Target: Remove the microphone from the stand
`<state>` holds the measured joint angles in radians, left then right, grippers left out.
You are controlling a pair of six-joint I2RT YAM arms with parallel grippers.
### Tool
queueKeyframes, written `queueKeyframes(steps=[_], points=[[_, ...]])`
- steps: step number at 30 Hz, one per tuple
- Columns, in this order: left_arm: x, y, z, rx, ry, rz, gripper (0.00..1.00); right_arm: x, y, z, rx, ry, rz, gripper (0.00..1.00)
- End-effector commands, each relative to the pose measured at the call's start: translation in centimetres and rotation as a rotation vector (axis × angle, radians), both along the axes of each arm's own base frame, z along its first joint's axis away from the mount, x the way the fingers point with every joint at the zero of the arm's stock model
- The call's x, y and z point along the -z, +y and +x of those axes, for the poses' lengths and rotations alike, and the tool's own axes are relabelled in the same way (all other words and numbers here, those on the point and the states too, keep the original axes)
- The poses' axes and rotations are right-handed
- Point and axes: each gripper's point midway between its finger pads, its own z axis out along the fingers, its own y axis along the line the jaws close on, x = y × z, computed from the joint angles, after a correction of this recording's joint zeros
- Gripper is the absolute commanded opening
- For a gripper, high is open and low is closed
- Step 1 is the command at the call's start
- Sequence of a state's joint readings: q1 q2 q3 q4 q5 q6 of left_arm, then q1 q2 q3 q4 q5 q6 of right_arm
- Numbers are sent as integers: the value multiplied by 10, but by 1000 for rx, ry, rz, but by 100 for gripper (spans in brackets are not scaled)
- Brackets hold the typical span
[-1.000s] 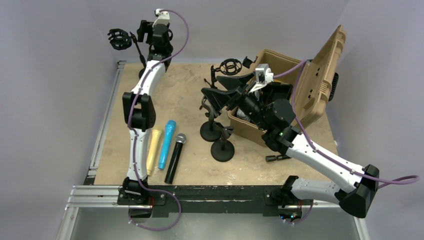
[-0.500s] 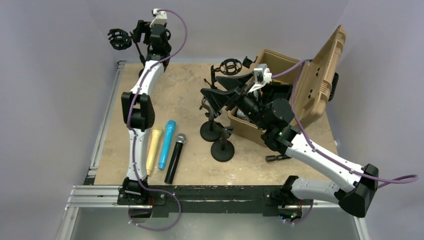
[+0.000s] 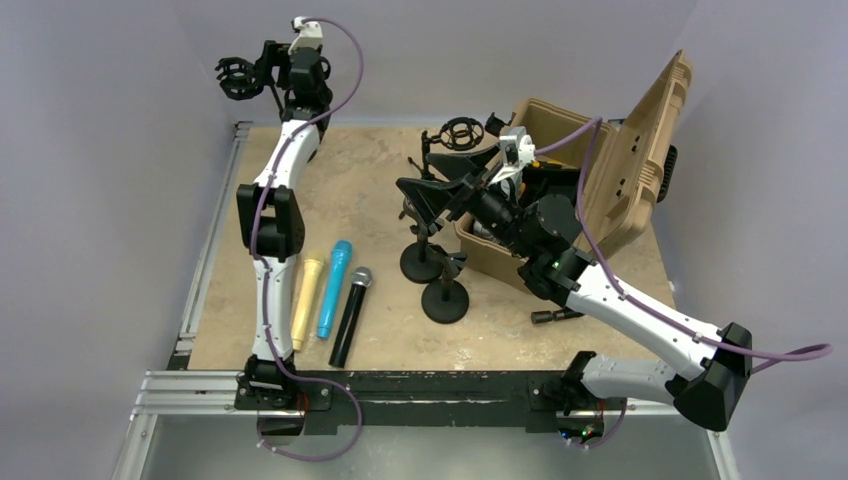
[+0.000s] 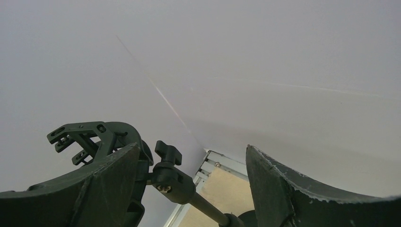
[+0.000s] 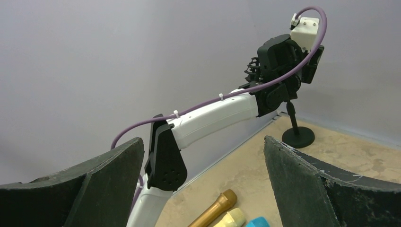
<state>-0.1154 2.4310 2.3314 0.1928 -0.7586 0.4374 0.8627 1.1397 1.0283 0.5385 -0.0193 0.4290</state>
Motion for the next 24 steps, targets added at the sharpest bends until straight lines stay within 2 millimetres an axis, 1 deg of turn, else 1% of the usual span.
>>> queueKeyframes(steps=[1, 6, 9, 14, 17, 21, 24], points=[[-33, -2, -2, 31, -75, -25, 81, -29, -5, -7, -9, -61, 49, 96], [-29, -6, 3, 52, -61, -22, 80, -28, -5, -5, -6, -60, 47, 96], [-27, -7, 2, 36, -61, -28, 80, -27, -3, -4, -11, -61, 46, 96], [-12, -4, 3, 14, -42, -39, 81, -27, -4, -6, -14, -59, 47, 96], [-3, -6, 6, 32, -24, -43, 80, -27, -7, -6, -4, -58, 50, 96], [6, -7, 10, 43, -9, -41, 80, -27, -6, -5, -6, -57, 46, 96], [19, -9, 13, 54, 14, -49, 80, -26, -6, -5, -4, -58, 46, 96]])
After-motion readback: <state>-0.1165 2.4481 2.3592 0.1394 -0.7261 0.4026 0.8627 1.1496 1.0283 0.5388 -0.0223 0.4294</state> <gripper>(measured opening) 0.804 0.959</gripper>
